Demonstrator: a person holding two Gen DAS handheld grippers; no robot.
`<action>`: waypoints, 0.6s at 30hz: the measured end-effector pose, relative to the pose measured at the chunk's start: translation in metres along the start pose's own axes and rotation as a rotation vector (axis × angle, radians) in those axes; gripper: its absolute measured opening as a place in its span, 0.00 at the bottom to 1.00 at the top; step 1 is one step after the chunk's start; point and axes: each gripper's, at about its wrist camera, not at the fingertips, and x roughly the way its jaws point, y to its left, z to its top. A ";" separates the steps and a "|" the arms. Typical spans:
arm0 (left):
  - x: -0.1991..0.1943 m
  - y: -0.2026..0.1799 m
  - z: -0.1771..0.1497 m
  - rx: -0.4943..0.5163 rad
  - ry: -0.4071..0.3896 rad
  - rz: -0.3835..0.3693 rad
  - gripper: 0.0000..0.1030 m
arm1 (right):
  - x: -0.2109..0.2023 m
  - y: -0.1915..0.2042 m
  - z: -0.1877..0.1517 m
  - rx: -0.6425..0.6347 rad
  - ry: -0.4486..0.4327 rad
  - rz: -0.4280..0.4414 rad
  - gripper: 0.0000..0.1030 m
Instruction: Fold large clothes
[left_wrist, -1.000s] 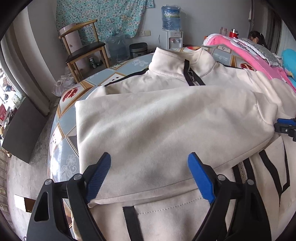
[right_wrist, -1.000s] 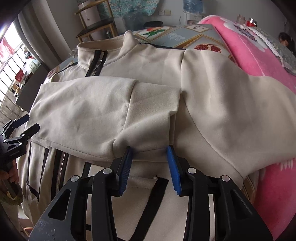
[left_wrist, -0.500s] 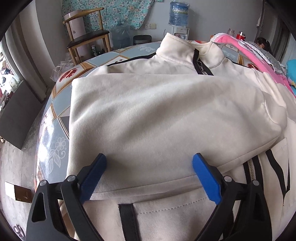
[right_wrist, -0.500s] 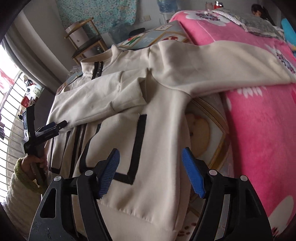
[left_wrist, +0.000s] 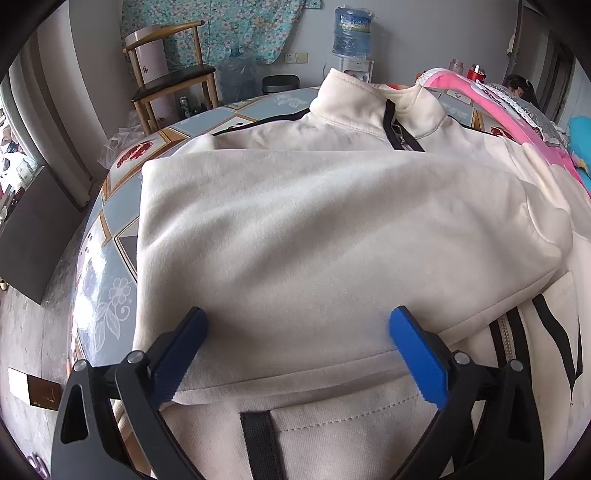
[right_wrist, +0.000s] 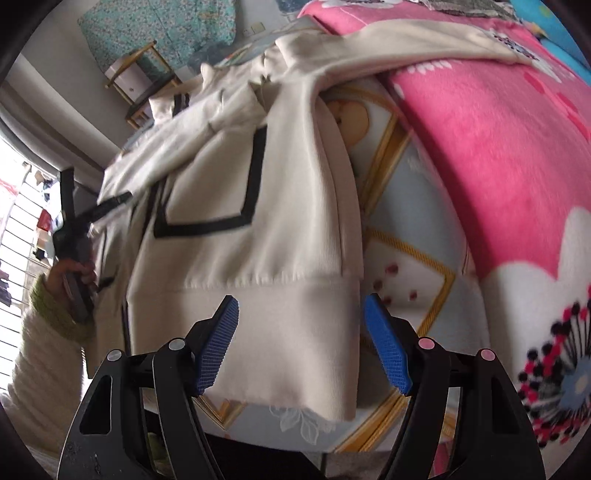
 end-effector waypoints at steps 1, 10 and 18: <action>0.000 0.000 0.001 0.002 0.001 -0.002 0.95 | 0.002 0.001 -0.005 -0.006 0.004 -0.022 0.63; 0.002 0.001 0.004 0.025 0.018 -0.020 0.95 | -0.006 0.026 -0.030 -0.130 -0.016 -0.145 0.06; 0.003 0.004 0.005 0.058 0.050 -0.040 0.95 | -0.042 0.003 -0.020 -0.088 -0.008 -0.203 0.04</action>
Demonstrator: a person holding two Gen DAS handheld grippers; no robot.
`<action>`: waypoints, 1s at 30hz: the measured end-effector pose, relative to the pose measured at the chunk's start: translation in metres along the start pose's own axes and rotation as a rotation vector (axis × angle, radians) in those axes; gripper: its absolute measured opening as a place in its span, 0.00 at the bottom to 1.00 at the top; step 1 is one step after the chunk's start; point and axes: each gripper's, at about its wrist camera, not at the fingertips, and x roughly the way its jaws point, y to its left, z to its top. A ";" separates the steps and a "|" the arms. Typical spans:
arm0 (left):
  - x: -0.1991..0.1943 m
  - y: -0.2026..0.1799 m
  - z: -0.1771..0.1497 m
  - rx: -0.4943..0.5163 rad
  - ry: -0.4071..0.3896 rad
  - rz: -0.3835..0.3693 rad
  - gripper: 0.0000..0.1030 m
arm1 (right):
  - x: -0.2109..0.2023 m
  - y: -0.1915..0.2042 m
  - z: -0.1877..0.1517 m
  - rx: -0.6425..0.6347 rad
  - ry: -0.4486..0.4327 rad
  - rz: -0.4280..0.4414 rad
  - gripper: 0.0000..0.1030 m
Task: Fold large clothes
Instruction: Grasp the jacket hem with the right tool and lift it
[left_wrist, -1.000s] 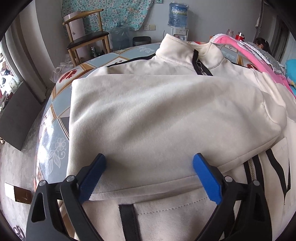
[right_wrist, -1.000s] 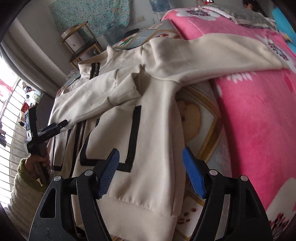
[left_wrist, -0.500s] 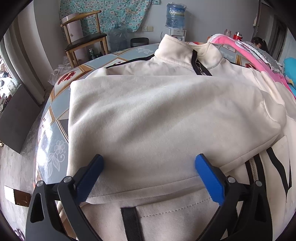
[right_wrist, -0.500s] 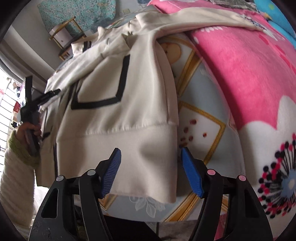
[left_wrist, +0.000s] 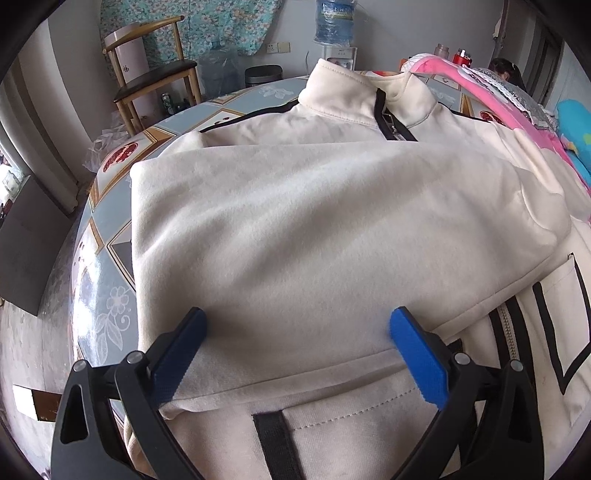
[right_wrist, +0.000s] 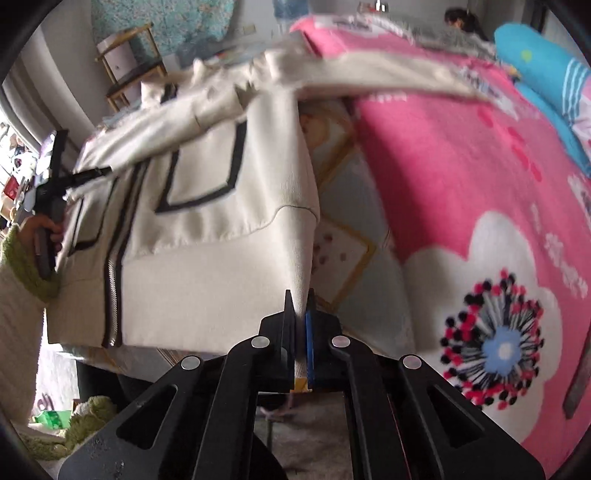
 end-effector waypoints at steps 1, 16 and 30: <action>0.000 0.001 0.000 -0.001 0.003 -0.001 0.95 | 0.012 -0.001 -0.001 0.005 0.031 -0.008 0.04; -0.001 0.001 -0.001 0.010 0.004 -0.008 0.95 | -0.020 0.002 0.012 -0.080 -0.086 -0.063 0.62; -0.002 0.001 -0.004 -0.007 -0.009 0.004 0.95 | 0.014 -0.176 0.237 0.430 -0.290 0.158 0.69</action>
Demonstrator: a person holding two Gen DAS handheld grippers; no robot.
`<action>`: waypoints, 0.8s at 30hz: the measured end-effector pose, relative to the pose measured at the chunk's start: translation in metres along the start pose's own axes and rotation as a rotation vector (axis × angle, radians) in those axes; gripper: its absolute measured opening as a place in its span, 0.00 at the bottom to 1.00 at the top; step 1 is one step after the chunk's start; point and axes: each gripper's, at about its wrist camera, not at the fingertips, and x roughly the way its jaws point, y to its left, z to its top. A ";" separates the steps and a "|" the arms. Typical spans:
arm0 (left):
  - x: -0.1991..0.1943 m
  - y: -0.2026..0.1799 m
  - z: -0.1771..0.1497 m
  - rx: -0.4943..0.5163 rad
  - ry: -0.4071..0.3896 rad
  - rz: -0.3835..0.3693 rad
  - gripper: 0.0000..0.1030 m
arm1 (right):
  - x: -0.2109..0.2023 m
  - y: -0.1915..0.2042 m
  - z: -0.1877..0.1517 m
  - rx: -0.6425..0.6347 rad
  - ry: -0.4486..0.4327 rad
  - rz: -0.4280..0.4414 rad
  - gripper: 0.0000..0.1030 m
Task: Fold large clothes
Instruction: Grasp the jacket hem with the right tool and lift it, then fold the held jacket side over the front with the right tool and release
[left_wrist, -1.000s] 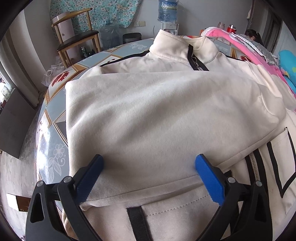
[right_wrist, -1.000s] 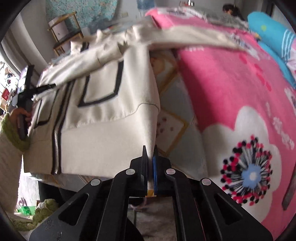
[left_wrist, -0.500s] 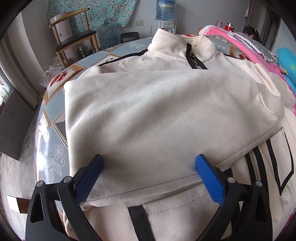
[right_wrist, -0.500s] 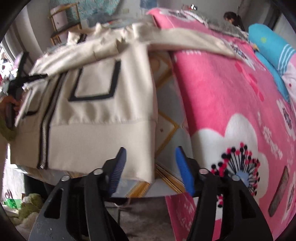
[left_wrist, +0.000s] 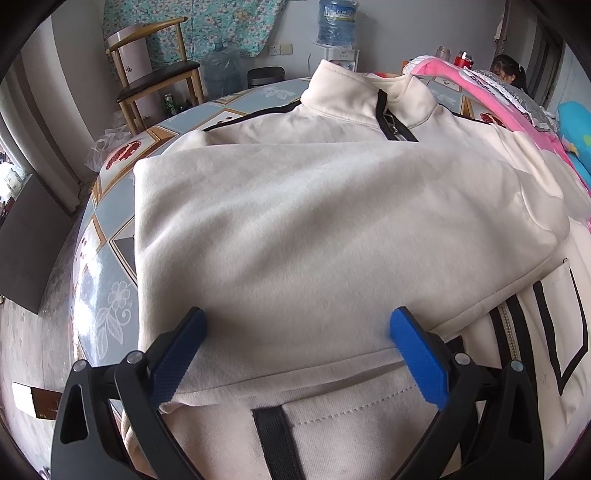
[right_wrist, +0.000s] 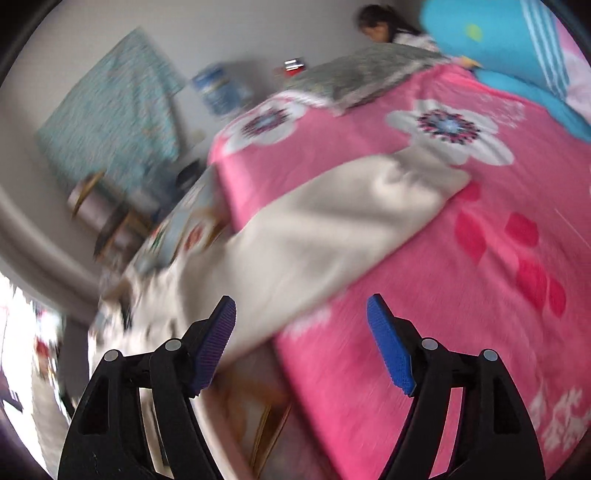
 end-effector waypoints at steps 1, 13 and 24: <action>0.000 0.000 0.000 0.000 0.001 0.000 0.95 | 0.008 -0.015 0.017 0.054 -0.005 -0.012 0.69; 0.002 -0.001 0.005 -0.009 0.032 0.009 0.95 | 0.094 -0.183 0.098 0.636 -0.023 -0.029 0.50; 0.002 0.000 0.005 -0.004 0.031 0.005 0.96 | 0.088 -0.143 0.106 0.351 -0.094 -0.173 0.08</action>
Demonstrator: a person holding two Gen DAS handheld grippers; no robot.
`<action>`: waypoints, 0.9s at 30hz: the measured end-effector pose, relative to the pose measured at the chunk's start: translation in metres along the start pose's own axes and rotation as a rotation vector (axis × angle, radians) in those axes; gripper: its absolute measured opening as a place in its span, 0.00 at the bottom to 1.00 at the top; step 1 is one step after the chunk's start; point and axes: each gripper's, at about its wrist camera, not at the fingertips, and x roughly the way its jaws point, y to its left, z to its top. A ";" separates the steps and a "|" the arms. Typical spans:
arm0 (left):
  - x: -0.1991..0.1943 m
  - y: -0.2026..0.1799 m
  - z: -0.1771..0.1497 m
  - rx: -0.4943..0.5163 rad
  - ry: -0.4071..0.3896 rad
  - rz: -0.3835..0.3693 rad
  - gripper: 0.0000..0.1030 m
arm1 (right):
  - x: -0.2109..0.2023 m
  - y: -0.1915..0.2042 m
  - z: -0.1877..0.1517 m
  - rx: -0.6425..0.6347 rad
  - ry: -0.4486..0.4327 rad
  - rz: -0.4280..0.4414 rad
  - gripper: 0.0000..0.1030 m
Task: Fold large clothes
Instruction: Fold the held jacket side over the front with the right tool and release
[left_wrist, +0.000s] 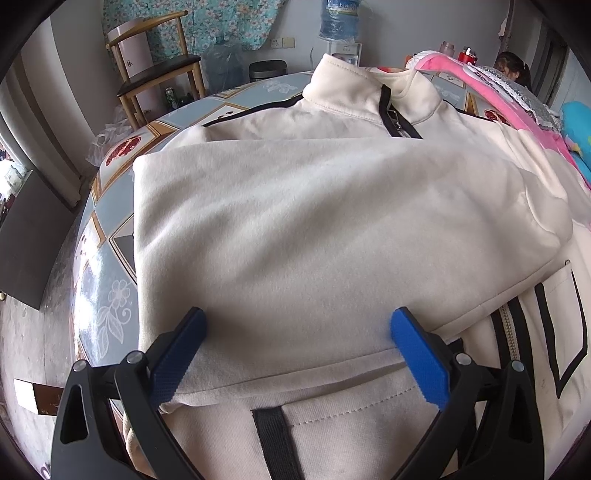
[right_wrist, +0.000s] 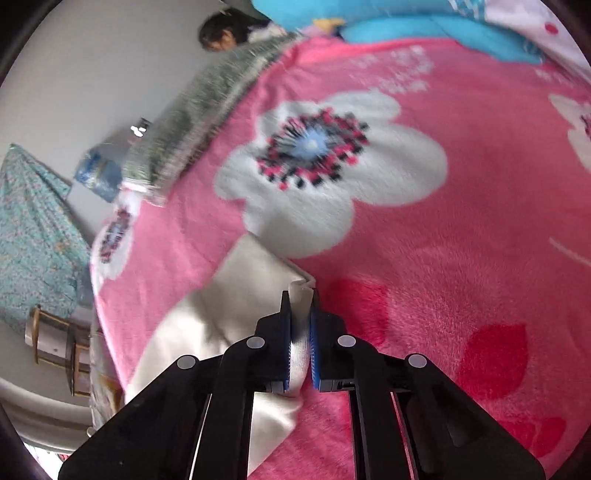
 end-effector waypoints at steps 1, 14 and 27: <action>0.000 0.000 0.000 0.001 0.000 -0.001 0.96 | -0.012 0.009 -0.001 -0.035 -0.032 0.017 0.08; 0.000 0.002 -0.002 0.005 -0.011 -0.006 0.96 | -0.190 0.207 -0.073 -0.517 -0.165 0.473 0.08; -0.035 0.006 -0.005 0.011 -0.094 0.020 0.96 | -0.222 0.347 -0.199 -0.802 0.009 0.774 0.07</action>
